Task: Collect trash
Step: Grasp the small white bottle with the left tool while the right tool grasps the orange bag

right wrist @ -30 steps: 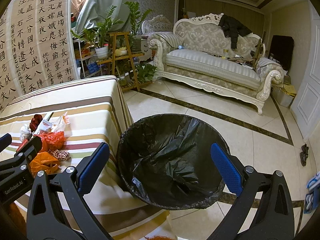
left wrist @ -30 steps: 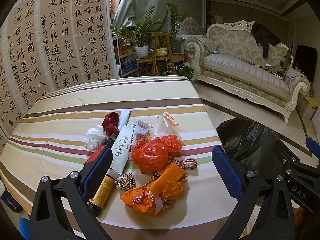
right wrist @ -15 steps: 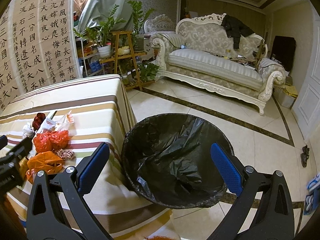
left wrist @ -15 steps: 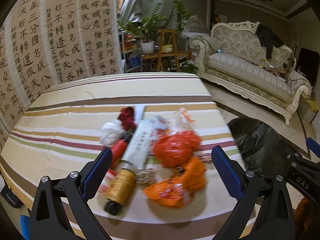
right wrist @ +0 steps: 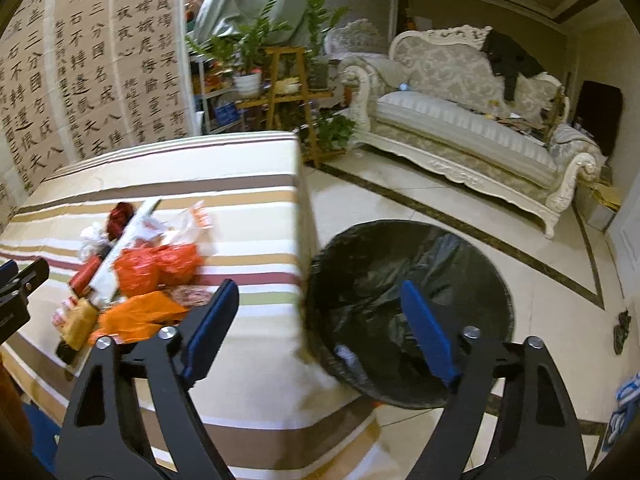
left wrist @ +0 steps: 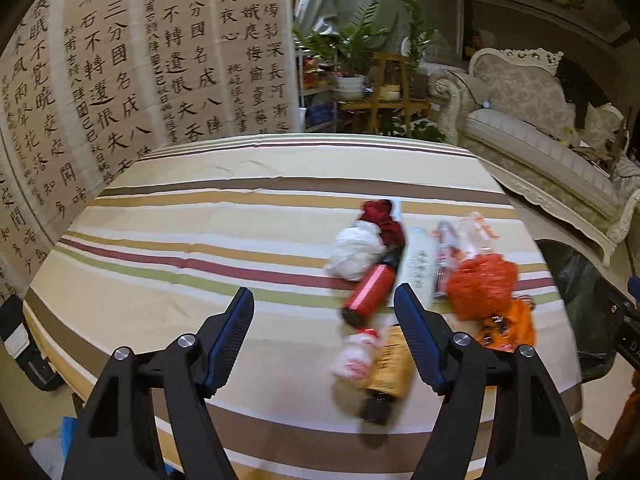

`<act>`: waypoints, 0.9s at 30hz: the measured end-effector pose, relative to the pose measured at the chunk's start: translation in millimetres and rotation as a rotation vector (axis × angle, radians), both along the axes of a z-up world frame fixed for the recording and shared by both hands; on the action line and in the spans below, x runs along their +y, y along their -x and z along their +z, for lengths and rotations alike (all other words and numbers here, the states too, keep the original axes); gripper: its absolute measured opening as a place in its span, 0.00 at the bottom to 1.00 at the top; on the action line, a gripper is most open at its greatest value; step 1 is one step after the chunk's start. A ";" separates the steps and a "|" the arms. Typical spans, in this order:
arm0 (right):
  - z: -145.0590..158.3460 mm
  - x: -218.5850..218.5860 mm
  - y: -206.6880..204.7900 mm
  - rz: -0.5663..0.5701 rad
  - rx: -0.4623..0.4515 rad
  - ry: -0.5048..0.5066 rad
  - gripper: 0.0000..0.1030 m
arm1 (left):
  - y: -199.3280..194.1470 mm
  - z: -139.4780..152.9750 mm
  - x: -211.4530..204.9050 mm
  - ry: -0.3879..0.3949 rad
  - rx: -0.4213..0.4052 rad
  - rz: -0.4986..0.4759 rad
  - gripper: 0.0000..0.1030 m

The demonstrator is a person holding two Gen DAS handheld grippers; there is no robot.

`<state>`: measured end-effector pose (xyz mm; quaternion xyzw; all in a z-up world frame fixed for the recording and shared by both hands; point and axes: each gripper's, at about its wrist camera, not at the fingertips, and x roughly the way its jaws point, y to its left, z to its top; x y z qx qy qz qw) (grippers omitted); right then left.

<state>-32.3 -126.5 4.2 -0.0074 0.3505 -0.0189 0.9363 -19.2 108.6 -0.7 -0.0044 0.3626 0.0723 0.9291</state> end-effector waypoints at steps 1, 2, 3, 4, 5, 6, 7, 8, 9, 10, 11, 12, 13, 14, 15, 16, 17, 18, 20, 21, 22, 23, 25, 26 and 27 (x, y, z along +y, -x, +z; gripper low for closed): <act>0.2 8.5 -0.3 0.019 0.006 -0.005 0.76 | 0.3 -0.8 3.2 -0.002 0.001 0.005 0.69; 0.1 15.8 -0.4 0.033 0.009 -0.006 0.76 | 1.2 -1.7 8.3 -0.005 0.002 0.012 0.69; 0.7 19.2 -0.2 0.042 0.010 -0.006 0.76 | 2.8 -2.2 11.7 -0.006 0.002 0.018 0.69; 1.1 28.9 0.3 0.061 0.012 -0.005 0.76 | 3.8 -2.7 16.9 -0.004 0.002 0.027 0.69; 1.1 36.8 0.6 0.077 0.014 -0.004 0.76 | 5.3 -3.2 22.1 -0.001 0.001 0.034 0.69; 0.5 42.7 2.5 0.087 0.012 -0.005 0.76 | 7.4 -3.8 27.0 0.001 -0.001 0.041 0.71; 0.9 49.0 2.7 0.100 0.014 -0.005 0.76 | 8.3 -3.7 30.4 0.002 -0.003 0.047 0.71; 0.3 59.6 2.9 0.121 0.019 -0.005 0.76 | 9.6 -3.8 34.7 0.002 -0.006 0.053 0.73; -0.3 66.8 3.3 0.134 0.023 -0.004 0.76 | 8.8 -3.2 38.4 0.002 -0.009 0.058 0.74; -0.3 69.2 2.8 0.142 0.028 -0.002 0.76 | 10.3 -3.7 41.3 -0.002 -0.011 0.063 0.74; -2.4 77.7 2.9 0.159 0.037 0.002 0.76 | 11.1 -4.2 43.7 -0.002 -0.012 0.067 0.75; -4.5 83.6 2.8 0.170 0.045 0.004 0.76 | 12.1 -5.0 46.2 0.000 -0.013 0.070 0.75; -6.6 86.7 3.3 0.177 0.051 0.005 0.76 | 13.4 -6.0 48.7 0.006 -0.012 0.072 0.75; -9.4 91.4 3.4 0.185 0.059 0.007 0.76 | 14.3 -7.0 50.8 0.012 -0.010 0.074 0.75; -12.4 95.5 3.1 0.190 0.070 0.013 0.76 | 14.7 -7.9 52.8 0.018 -0.008 0.075 0.75; -15.6 98.6 2.9 0.191 0.082 0.017 0.76 | 15.0 -8.4 53.7 0.023 -0.007 0.075 0.76; -17.5 99.4 2.1 0.191 0.093 0.017 0.76 | 15.6 -9.0 54.8 0.028 -0.006 0.074 0.76; -19.9 99.2 2.4 0.192 0.105 0.014 0.76 | 16.3 -9.8 55.4 0.035 -0.006 0.073 0.76; -24.4 101.9 3.7 0.190 0.123 0.010 0.76 | 18.1 -10.7 55.7 0.045 -0.006 0.067 0.76; -25.1 102.3 4.5 0.190 0.127 0.005 0.75 | 18.8 -10.7 55.0 0.050 -0.007 0.063 0.76; -25.2 102.3 5.4 0.191 0.129 0.001 0.73 | 19.5 -10.6 53.9 0.052 -0.009 0.058 0.76; -25.0 102.1 7.4 0.197 0.134 -0.013 0.66 | 20.2 -10.8 52.8 0.053 -0.009 0.053 0.76; -24.9 100.0 11.8 0.213 0.144 -0.043 0.55 | 20.8 -11.5 51.5 0.059 -0.008 0.042 0.76; -25.7 98.7 11.7 0.220 0.150 -0.056 0.48 | 21.3 -12.0 50.6 0.060 -0.007 0.037 0.76; -26.1 98.5 13.1 0.230 0.158 -0.074 0.49 | 21.8 -12.5 49.4 0.060 -0.007 0.034 0.76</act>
